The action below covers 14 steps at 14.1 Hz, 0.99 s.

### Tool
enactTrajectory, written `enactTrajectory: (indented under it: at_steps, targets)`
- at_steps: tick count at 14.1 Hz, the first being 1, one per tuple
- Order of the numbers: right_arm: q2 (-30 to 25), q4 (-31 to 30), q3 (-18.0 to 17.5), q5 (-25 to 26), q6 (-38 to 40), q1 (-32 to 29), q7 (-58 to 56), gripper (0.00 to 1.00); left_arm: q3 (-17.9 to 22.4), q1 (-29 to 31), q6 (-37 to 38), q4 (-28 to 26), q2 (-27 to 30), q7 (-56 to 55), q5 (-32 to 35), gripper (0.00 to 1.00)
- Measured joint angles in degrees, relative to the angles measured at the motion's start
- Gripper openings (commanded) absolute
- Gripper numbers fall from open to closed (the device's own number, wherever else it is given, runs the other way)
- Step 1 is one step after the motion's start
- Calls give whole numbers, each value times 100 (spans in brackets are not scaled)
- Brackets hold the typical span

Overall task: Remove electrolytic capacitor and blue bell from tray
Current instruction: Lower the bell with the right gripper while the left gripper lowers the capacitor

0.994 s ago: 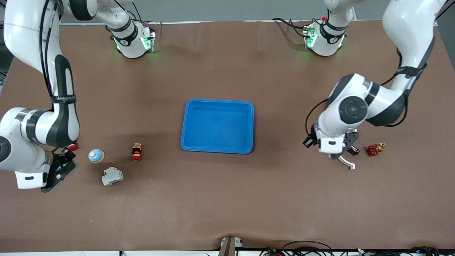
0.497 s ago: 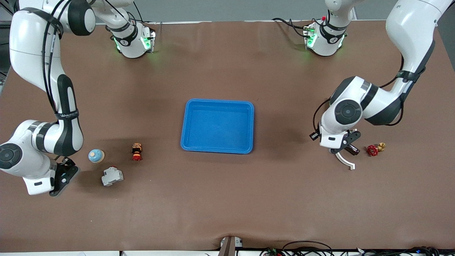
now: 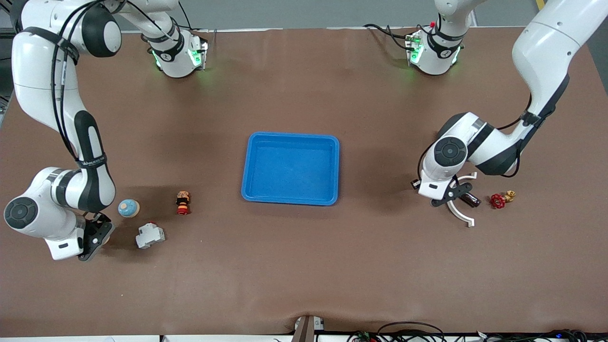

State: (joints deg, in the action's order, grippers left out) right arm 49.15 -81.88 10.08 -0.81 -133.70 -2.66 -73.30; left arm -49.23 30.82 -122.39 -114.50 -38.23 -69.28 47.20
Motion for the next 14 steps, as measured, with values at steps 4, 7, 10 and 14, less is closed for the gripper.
enactTrajectory:
  at_steps: [4, 7, 10, 14]
  targets:
    - [139, 37, -19, 0, -109, 0, -3, 12, 77, 129, -358, 2, -274, 111, 429, 0]
    - [164, 48, -19, 0, -153, 0, -3, 32, 176, 129, -519, 6, -282, 293, 446, 0]
    - [181, 62, -20, -3, -178, -1, -1, 100, 226, 132, -554, 21, -281, 451, 446, 20]
    - [183, 90, -24, -29, -176, -5, 8, 100, 239, 132, -564, 64, -282, 487, 447, 100]
